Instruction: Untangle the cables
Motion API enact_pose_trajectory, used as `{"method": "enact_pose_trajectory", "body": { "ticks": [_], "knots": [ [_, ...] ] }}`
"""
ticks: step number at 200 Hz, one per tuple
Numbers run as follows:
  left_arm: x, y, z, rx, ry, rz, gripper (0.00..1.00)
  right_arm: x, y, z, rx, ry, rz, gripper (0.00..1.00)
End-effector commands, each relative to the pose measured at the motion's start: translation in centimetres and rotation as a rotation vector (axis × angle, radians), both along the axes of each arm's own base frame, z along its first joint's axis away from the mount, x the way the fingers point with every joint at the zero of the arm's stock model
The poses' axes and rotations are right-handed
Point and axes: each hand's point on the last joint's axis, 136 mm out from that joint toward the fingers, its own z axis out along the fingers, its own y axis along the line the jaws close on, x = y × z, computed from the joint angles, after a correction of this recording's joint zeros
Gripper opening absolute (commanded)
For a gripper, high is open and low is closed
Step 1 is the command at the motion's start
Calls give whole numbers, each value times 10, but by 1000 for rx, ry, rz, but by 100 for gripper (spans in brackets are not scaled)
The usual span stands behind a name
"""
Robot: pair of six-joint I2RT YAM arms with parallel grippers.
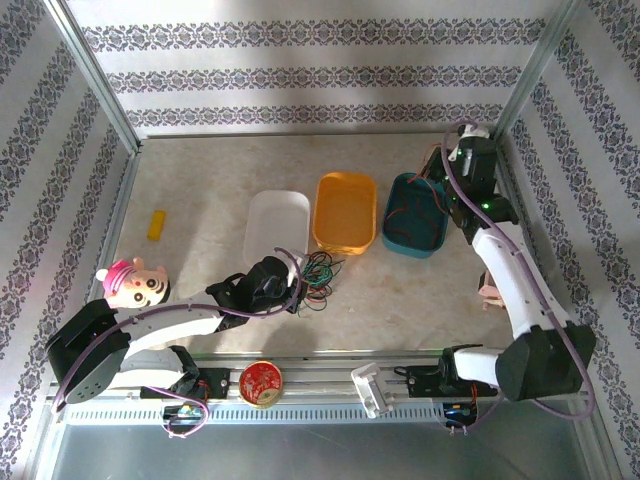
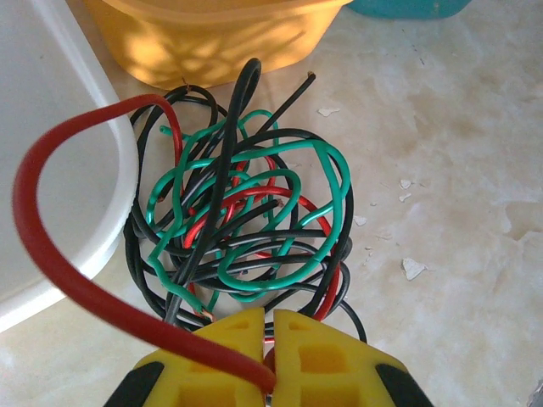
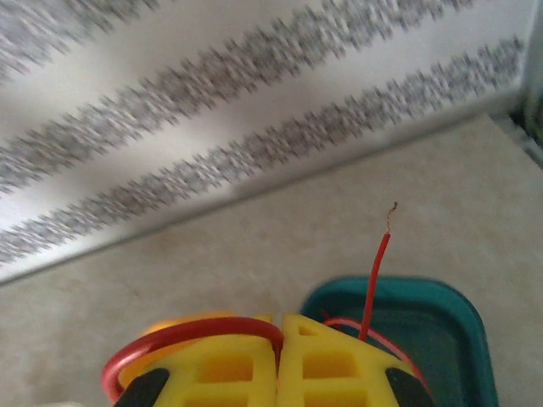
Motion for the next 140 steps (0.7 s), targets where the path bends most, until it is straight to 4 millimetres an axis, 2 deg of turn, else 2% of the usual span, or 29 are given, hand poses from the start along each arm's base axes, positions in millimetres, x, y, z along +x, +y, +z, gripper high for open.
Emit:
{"method": "enact_pose_trajectory", "body": {
  "ticks": [1,19,36,52,71,77,89,101,115,140],
  "knots": [
    [6,-5,9,-28,-17,1,0,-2,-19,-62,-6,160,-104,0],
    [8,-6,12,-23,-25,1,0,-8,-20,-115,19,311,-133,0],
    [9,-8,15,-21,-31,-8,0,-9,-12,-154,73,424,-103,0],
    [10,-11,16,-14,-30,-17,0,-9,-4,-181,121,504,-89,0],
    [11,-13,17,-11,-27,-27,0,-7,2,-202,171,569,-77,0],
    [11,-14,17,-15,-27,-28,0,-5,2,-205,184,583,-75,4],
    [11,-15,19,-19,-27,-29,0,-4,1,-210,204,604,-88,24],
    [10,-15,19,-22,-26,-30,0,-3,-3,-210,222,615,-114,35],
    [10,-16,21,-25,-29,-31,0,-2,-6,-203,223,596,-133,41],
    [10,-17,23,-24,-28,-35,0,-8,-16,-177,202,517,-173,43]
  ]
}}
